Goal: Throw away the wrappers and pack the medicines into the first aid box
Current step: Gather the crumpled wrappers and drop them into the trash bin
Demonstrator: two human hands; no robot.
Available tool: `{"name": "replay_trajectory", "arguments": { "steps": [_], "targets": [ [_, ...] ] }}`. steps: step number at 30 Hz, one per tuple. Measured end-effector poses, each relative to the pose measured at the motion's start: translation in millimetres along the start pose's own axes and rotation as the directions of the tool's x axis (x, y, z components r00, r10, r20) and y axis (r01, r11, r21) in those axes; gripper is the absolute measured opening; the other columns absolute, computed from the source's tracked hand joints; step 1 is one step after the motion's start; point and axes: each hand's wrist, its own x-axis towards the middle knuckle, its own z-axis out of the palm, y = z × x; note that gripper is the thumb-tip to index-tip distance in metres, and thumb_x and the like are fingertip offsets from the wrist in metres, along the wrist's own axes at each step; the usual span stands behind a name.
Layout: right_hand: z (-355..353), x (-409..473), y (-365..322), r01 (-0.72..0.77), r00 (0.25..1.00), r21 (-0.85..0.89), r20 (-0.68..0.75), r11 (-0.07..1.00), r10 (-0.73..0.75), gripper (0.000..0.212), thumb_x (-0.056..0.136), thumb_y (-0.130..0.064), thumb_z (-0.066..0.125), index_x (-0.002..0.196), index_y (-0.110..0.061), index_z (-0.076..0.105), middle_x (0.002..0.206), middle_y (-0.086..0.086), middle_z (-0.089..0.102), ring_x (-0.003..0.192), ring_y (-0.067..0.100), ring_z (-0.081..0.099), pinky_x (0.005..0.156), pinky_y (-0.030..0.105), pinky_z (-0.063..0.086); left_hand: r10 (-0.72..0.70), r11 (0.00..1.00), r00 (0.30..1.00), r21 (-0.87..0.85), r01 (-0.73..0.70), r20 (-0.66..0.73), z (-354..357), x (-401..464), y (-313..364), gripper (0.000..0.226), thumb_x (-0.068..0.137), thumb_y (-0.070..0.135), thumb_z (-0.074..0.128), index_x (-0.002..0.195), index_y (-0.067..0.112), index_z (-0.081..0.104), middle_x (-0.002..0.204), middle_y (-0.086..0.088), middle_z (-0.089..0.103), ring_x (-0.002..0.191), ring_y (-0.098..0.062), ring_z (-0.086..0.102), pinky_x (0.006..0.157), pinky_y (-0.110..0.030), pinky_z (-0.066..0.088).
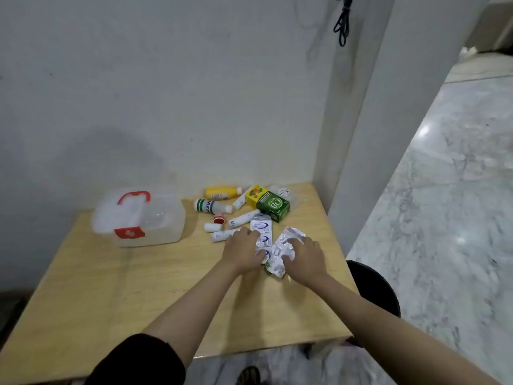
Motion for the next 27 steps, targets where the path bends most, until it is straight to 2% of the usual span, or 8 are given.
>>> {"name": "replay_trajectory", "arguments": {
  "steps": [4, 8, 10, 15, 18, 21, 24, 27],
  "targets": [
    [14.9, 0.8, -4.2, -0.107, 0.994, -0.043, -0.031, 0.993, 0.105, 0.061, 0.078, -0.057, 0.053, 0.134, -0.035, 0.043, 0.144, 0.012, 0.035, 0.128, 0.034, 0.033, 0.107, 0.045, 0.028, -0.033, 0.992, 0.999, 0.122, 0.034, -0.007, 5.4, 16.6, -0.9, 0.038, 0.086, 0.043, 0.048, 0.115, 0.018, 0.054, 0.119, -0.013, 0.053, 0.114, -0.033, 0.049, 0.096, -0.046, 0.035],
    [26.1, 1.9, -6.4, -0.198, 0.979, -0.065, 0.043, 0.978, 0.201, 0.066, 0.077, -0.058, 0.058, 0.137, -0.047, 0.032, 0.155, 0.013, 0.008, 0.138, 0.036, 0.016, 0.112, 0.053, 0.013, -0.024, 0.983, 0.998, 0.18, 0.013, 0.059, 9.8, 34.3, -3.4, 0.048, 0.088, 0.044, 0.05, 0.133, 0.026, 0.046, 0.136, -0.014, 0.043, 0.126, -0.035, 0.038, 0.102, -0.047, 0.029],
    [27.5, -0.1, -6.1, -0.225, 0.973, -0.014, 0.052, 0.974, 0.225, 0.066, 0.077, -0.055, 0.06, 0.136, -0.049, 0.032, 0.156, 0.01, 0.004, 0.139, 0.036, 0.013, 0.112, 0.055, 0.01, -0.04, 0.978, 0.994, 0.209, 0.018, 0.102, 10.8, 40.8, -3.9, 0.052, 0.086, 0.047, 0.055, 0.133, 0.027, 0.046, 0.139, -0.014, 0.039, 0.128, -0.036, 0.036, 0.104, -0.048, 0.027],
    [22.5, -1.2, -2.3, -0.264, 0.965, 0.057, 0.029, 0.963, 0.263, 0.068, 0.074, -0.047, 0.069, 0.134, -0.05, 0.037, 0.15, 0.005, 0.018, 0.135, 0.033, 0.018, 0.112, 0.052, 0.014, -0.075, 0.986, 0.986, 0.156, 0.051, 0.148, 12.2, 46.3, -1.4, 0.058, 0.082, 0.042, 0.062, 0.135, 0.03, 0.042, 0.139, -0.018, 0.036, 0.128, -0.037, 0.037, 0.104, -0.047, 0.028],
    [18.9, -1.6, -1.2, -0.299, 0.954, 0.08, 0.043, 0.951, 0.296, 0.068, 0.072, -0.041, 0.072, 0.132, -0.049, 0.04, 0.144, 0.003, 0.024, 0.131, 0.031, 0.023, 0.111, 0.05, 0.016, -0.082, 0.997, 0.987, 0.028, 0.079, 0.14, 12.2, 47.8, -2.3, 0.058, 0.079, 0.034, 0.068, 0.133, 0.029, 0.046, 0.137, -0.018, 0.036, 0.131, -0.034, 0.035, 0.106, -0.045, 0.026],
    [17.3, -2.8, -3.9, -0.33, 0.944, 0.071, 0.05, 0.941, 0.327, 0.068, 0.073, -0.039, 0.071, 0.132, -0.049, 0.039, 0.14, 0.003, 0.026, 0.129, 0.031, 0.025, 0.109, 0.051, 0.019, -0.081, 0.993, 0.989, -0.07, 0.09, 0.123, 13.4, 49.1, -7.0, 0.065, 0.074, 0.035, 0.074, 0.133, 0.03, 0.048, 0.136, -0.016, 0.037, 0.13, -0.033, 0.038, 0.107, -0.045, 0.026],
    [17.3, -3.6, -8.9, -0.339, 0.94, 0.056, 0.054, 0.939, 0.336, 0.069, 0.075, -0.031, 0.07, 0.135, -0.045, 0.038, 0.138, 0.008, 0.025, 0.125, 0.033, 0.029, 0.105, 0.046, 0.029, -0.059, 0.996, 0.992, -0.065, 0.067, 0.115, 13.5, 52.3, -10.3, 0.07, 0.071, 0.038, 0.077, 0.134, 0.03, 0.048, 0.134, -0.014, 0.042, 0.126, -0.032, 0.043, 0.103, -0.044, 0.031],
    [16.5, -3.4, -8.7, -0.374, 0.927, 0.137, 0.055, 0.917, 0.37, 0.07, 0.073, -0.019, 0.071, 0.135, -0.036, 0.043, 0.129, 0.013, 0.028, 0.113, 0.036, 0.041, 0.099, 0.036, 0.04, -0.02, 0.998, 0.994, -0.063, 0.027, 0.112, 13.7, 53.5, -12.5, 0.071, 0.071, 0.039, 0.077, 0.135, 0.03, 0.047, 0.133, -0.012, 0.047, 0.125, -0.03, 0.044, 0.101, -0.044, 0.032]
  ]
}}
